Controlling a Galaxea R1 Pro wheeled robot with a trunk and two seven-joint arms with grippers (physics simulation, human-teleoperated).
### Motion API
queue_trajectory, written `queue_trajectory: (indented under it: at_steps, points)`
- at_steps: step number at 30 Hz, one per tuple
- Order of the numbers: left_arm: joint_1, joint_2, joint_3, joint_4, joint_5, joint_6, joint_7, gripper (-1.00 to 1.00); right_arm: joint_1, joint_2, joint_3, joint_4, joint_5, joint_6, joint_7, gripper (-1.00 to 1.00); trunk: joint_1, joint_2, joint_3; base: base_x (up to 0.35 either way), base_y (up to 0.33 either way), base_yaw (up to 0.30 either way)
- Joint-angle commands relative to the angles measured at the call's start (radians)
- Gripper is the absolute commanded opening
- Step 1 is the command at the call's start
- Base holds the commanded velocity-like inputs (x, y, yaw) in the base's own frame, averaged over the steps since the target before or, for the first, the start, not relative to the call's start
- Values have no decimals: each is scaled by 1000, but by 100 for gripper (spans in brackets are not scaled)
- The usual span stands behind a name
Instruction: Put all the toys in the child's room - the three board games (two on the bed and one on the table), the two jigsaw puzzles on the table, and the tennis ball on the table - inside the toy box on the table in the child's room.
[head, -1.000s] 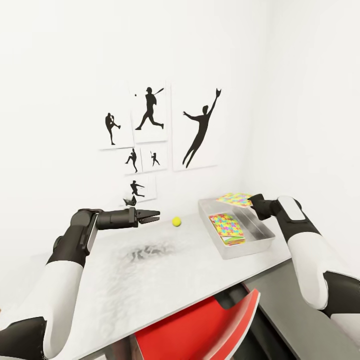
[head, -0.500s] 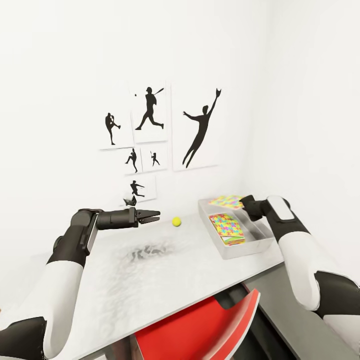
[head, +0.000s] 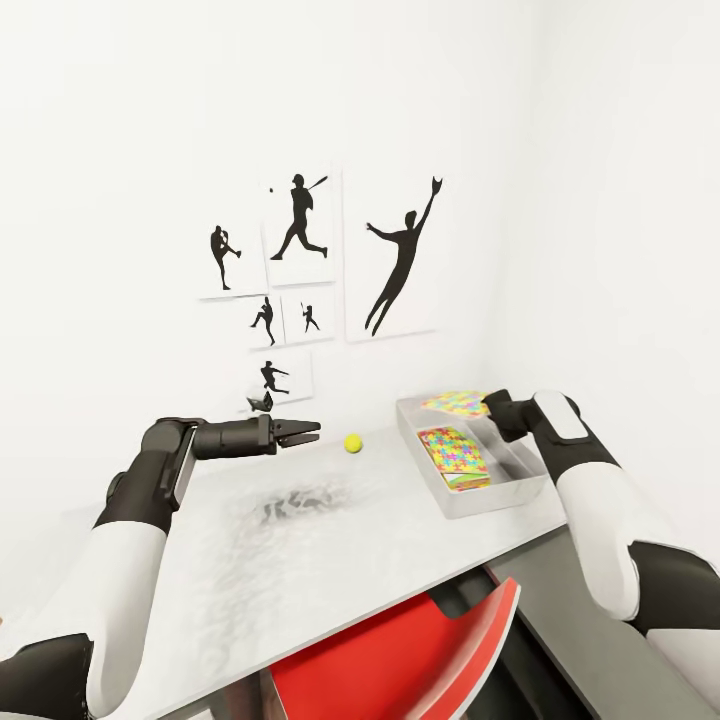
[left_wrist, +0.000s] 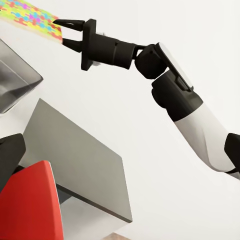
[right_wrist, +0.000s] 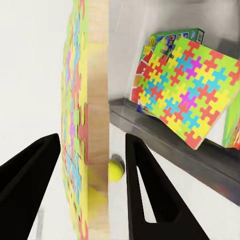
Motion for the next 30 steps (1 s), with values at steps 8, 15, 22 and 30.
queue_trajectory:
  at_steps: [8,15,22,30]
  points:
    - [0,0,2,-1,-11,10,-9,100,-1,-7,-2,-1,-5,-59,-5,-100,1,-2,-2,0,0,0]
    - [-1,0,2,-1,-9,10,-9,100,0,0,-1,0,-4,-67,-5,-100,1,-2,-2,0,0,0]
    - [-1,0,2,-1,-9,10,-9,100,-1,6,1,3,-2,-87,-7,-100,1,-2,-2,0,0,0]
    - [0,0,2,-1,-9,10,-9,100,-1,7,76,15,15,-135,-10,-100,1,-2,-2,0,0,0]
